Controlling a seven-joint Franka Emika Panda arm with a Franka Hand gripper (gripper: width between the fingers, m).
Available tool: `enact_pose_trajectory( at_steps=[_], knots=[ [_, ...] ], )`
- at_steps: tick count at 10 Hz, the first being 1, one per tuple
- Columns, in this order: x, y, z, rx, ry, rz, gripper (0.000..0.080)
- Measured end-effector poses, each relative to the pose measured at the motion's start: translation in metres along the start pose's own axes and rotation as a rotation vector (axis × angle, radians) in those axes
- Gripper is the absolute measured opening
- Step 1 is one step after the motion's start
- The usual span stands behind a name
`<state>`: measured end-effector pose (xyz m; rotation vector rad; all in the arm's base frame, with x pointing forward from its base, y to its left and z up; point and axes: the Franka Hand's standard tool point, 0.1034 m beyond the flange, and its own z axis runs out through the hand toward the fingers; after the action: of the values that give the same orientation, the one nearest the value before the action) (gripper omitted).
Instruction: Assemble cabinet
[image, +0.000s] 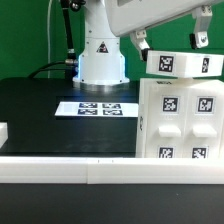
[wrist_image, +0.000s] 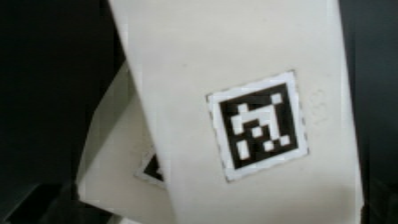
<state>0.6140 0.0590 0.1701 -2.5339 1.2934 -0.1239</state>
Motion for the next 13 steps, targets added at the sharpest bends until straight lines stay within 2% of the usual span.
enact_pose_trajectory(
  at_steps=[1,2,5,8,9,13],
  knots=[
    [-0.004,-0.002,0.005,-0.049,-0.038,-0.041,0.0797],
    [-0.001,-0.009,0.009,-0.056,-0.048,-0.050,0.0797],
    [0.002,-0.019,0.013,-0.048,-0.040,-0.052,0.0797],
    [0.003,-0.020,0.008,-0.023,-0.011,-0.056,0.0797],
    [0.002,-0.016,0.006,-0.018,-0.001,-0.062,0.0797],
    [0.002,-0.016,0.008,-0.021,-0.002,-0.062,0.0797]
  ],
)
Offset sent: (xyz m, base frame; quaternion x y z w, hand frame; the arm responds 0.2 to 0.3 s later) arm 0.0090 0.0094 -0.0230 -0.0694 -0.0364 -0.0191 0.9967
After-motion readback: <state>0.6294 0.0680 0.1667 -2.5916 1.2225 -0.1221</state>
